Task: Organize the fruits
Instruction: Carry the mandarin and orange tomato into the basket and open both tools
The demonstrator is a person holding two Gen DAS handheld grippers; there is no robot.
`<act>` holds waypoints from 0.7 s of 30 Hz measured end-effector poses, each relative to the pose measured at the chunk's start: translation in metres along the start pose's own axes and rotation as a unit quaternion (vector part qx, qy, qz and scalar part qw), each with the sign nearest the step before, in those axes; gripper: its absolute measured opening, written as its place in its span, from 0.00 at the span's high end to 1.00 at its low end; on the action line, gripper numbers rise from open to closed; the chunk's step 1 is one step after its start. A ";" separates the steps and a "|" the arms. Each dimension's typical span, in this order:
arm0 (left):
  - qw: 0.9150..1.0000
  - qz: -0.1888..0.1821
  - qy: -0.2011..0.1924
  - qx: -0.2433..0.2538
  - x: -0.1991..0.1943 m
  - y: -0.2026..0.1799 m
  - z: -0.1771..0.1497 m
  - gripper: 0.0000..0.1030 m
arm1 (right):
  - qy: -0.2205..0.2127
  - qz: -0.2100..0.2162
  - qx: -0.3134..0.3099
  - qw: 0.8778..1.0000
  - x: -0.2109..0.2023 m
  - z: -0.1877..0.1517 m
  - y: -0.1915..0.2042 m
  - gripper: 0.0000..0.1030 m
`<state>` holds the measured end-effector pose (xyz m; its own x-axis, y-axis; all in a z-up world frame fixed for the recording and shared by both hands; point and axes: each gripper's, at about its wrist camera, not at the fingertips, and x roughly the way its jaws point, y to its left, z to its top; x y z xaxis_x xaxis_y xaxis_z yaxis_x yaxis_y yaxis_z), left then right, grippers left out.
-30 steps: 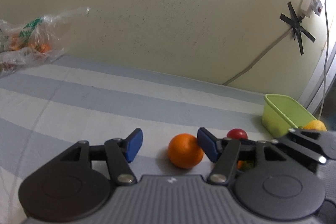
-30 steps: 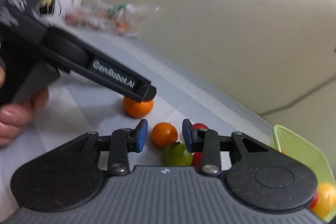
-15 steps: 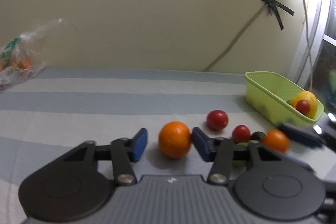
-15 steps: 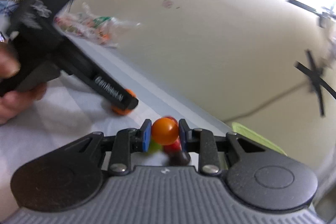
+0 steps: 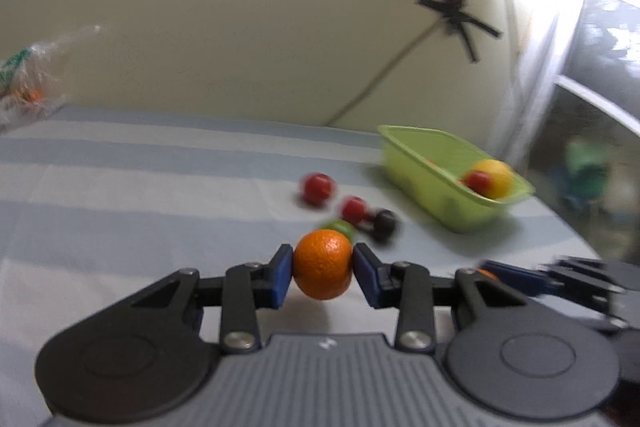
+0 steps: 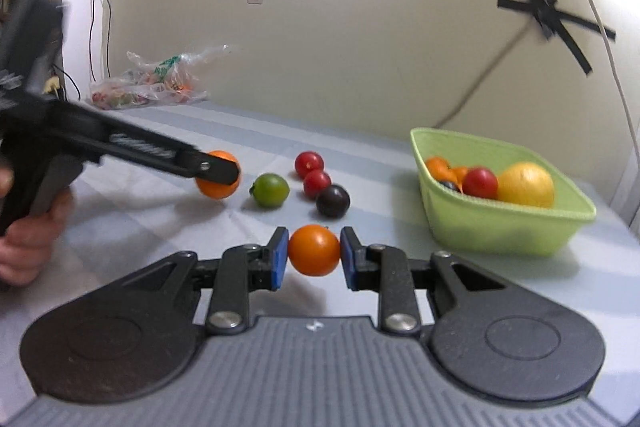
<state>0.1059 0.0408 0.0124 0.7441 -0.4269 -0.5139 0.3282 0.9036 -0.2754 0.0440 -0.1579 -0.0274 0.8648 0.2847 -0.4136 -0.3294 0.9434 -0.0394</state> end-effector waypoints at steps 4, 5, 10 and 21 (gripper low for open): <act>0.999 -0.035 0.026 0.018 -0.002 -0.030 -0.013 0.67 | 0.021 0.015 0.033 0.999 0.005 -0.007 -0.009 0.71; 0.998 -0.041 0.036 0.027 0.002 -0.039 -0.016 0.67 | 0.026 0.019 0.043 0.999 0.005 -0.009 -0.012 0.71; 0.996 -0.027 0.052 0.074 0.022 -0.072 -0.010 0.68 | 0.002 0.017 0.096 0.995 -0.013 -0.015 -0.031 0.71; 0.997 -0.073 0.028 0.009 0.087 -0.095 0.084 0.69 | -0.134 -0.092 0.138 0.977 -0.015 0.016 -0.126 0.71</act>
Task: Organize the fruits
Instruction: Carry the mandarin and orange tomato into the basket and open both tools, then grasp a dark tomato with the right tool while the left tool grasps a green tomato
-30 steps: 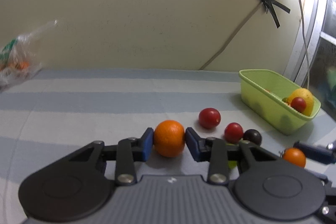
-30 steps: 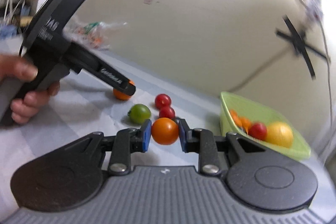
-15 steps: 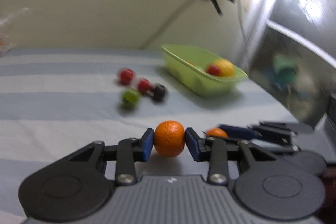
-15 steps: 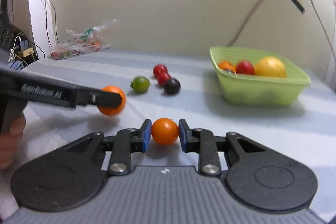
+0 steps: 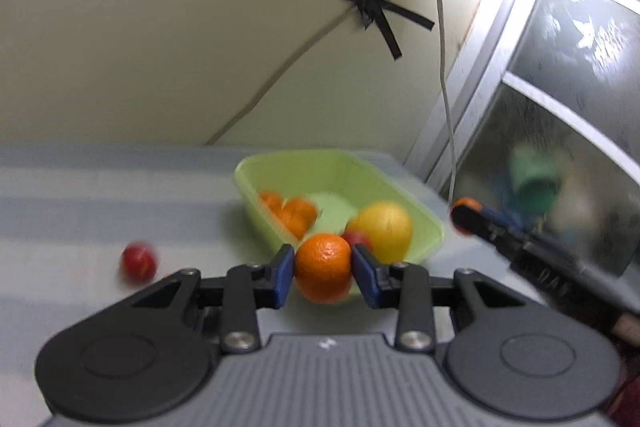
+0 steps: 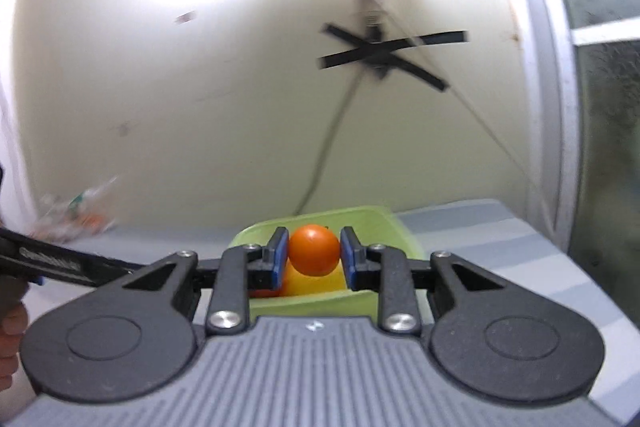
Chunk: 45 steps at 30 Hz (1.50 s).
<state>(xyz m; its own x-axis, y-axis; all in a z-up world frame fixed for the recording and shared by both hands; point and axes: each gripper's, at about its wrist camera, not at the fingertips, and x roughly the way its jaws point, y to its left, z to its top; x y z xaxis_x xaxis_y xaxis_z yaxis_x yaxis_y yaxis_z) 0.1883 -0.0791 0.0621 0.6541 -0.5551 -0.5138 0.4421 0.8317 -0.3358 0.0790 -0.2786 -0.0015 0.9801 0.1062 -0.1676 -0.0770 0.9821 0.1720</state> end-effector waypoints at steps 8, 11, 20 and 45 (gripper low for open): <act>1.000 0.000 0.020 -0.008 0.065 -0.002 0.037 0.69 | 0.029 -0.027 0.023 0.999 0.026 -0.013 -0.023 0.70; 0.999 -0.005 0.028 -0.018 0.081 0.001 0.042 0.67 | 0.037 -0.024 0.023 0.999 0.029 -0.016 -0.024 0.69; 1.000 -0.005 -0.001 -0.003 0.062 -0.003 0.047 0.56 | -0.009 -0.016 0.051 0.999 0.014 -0.013 -0.040 0.59; 0.983 0.183 -0.022 0.002 -0.087 0.100 -0.091 0.49 | 0.023 0.022 0.104 0.994 -0.032 -0.043 0.011 0.61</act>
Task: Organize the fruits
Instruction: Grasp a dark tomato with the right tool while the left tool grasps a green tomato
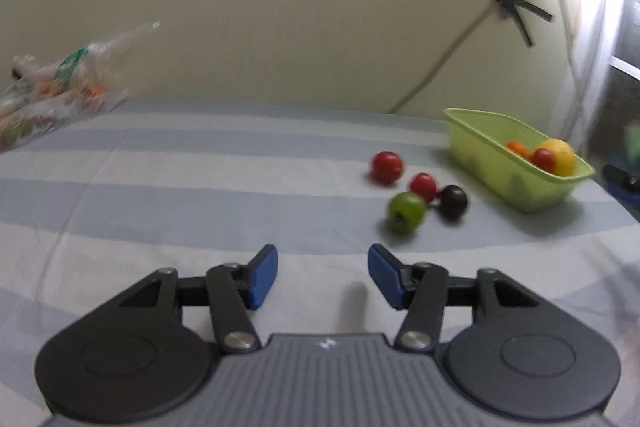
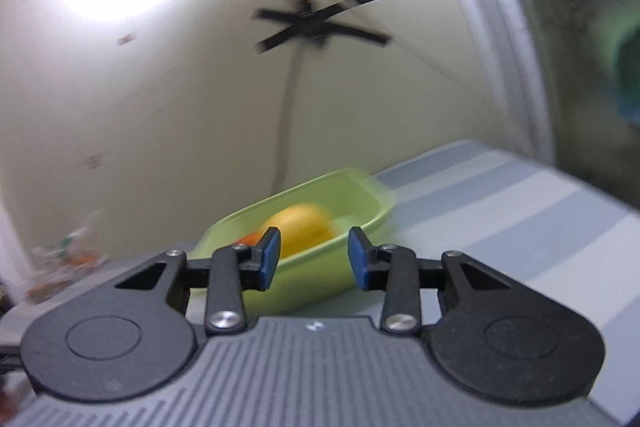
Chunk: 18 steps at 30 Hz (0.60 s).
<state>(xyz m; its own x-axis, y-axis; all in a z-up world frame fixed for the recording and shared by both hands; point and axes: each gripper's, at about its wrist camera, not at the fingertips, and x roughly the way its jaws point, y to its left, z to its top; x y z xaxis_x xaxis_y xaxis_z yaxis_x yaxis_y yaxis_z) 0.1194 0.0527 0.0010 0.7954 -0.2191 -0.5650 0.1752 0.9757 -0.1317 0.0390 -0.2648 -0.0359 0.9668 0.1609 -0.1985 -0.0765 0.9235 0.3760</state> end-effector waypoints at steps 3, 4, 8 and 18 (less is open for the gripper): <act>1.000 -0.006 0.001 0.010 0.002 -0.004 0.001 0.49 | 0.059 0.059 -0.034 0.996 0.003 -0.018 0.035 0.61; 1.000 -0.009 -0.001 0.010 0.002 -0.004 0.000 0.49 | 0.080 0.066 -0.058 0.993 0.008 -0.023 0.048 0.61; 1.000 -0.022 -0.008 0.012 -0.001 -0.004 -0.001 0.49 | 0.132 0.065 -0.132 0.980 0.034 -0.033 0.087 0.61; 0.995 -0.063 -0.035 0.075 0.020 -0.027 0.021 0.49 | 0.158 0.046 -0.181 0.970 0.098 -0.030 0.121 0.61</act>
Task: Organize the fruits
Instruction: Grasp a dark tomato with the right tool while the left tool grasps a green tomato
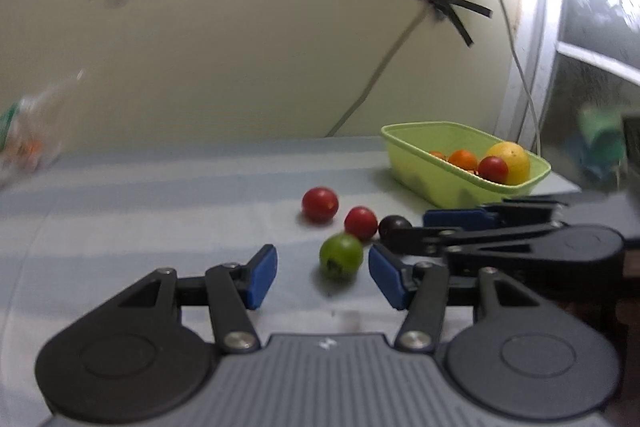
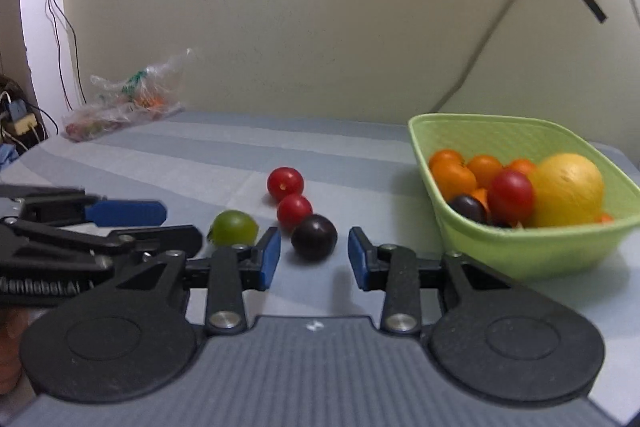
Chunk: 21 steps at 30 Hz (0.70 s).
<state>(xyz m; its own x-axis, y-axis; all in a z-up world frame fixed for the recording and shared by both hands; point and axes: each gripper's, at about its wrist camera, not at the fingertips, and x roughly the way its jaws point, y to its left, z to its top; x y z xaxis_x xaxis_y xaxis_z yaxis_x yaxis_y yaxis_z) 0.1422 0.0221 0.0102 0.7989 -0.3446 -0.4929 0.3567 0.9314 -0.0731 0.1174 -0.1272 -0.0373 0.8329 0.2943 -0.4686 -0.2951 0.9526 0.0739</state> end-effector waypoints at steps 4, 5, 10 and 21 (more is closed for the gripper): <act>0.999 -0.006 0.012 0.029 0.014 -0.004 0.004 0.50 | 0.026 0.012 0.024 0.999 0.013 0.003 -0.010 0.62; 0.999 -0.015 0.023 0.020 0.019 -0.001 0.006 0.50 | 0.027 0.023 0.036 0.999 0.013 0.003 -0.014 0.64; 0.998 -0.037 0.049 0.004 0.029 0.005 0.007 0.51 | 0.012 0.018 0.047 0.999 -0.002 -0.003 -0.016 0.71; 0.998 -0.050 0.048 0.002 0.018 -0.011 -0.002 0.72 | -0.005 -0.007 0.085 0.996 -0.058 -0.036 -0.026 0.71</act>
<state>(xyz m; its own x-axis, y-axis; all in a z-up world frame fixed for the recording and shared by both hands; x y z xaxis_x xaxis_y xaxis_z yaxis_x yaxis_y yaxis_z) 0.1514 0.0056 0.0006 0.7085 -0.4230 -0.5648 0.4343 0.8923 -0.1236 0.0600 -0.1719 -0.0441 0.8416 0.2815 -0.4610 -0.2014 0.9554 0.2158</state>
